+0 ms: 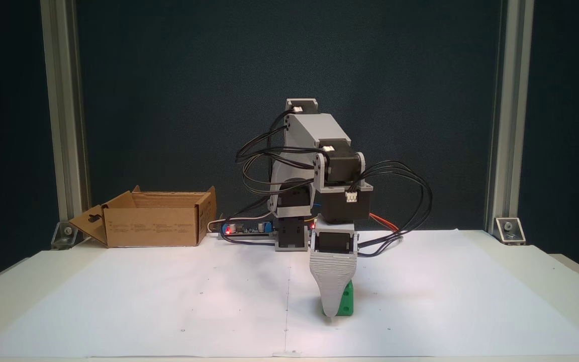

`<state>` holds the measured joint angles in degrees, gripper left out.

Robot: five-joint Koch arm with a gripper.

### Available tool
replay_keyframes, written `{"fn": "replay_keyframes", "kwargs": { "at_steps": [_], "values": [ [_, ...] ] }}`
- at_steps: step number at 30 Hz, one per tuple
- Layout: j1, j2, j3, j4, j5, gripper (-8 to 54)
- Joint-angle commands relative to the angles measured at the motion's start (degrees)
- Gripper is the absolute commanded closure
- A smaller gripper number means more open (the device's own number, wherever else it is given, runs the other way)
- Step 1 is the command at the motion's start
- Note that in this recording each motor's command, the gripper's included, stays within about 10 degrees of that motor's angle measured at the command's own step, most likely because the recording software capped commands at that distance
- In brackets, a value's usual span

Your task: Grasp a green dice and put it in the bin.

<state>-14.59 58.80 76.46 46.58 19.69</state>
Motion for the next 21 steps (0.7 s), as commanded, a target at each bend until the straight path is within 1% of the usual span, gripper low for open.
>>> {"fn": "replay_keyframes", "kwargs": {
  "at_steps": [1, 5, 13, 17, 19, 21],
  "values": [
    [0.0, 0.18, -0.62, -0.7, 2.81, 2.5],
    [0.0, -0.35, -0.62, -1.49, 2.81, 2.5],
    [-0.18, -0.7, -0.62, -2.2, 2.81, 4.8],
    [-0.26, -0.79, -0.62, -2.37, 2.81, 13.6],
    [-0.35, -0.79, -0.53, -2.37, 2.9, 19.3],
    [-0.35, -0.79, -0.53, -2.46, 3.08, 26.4]
  ]
}}
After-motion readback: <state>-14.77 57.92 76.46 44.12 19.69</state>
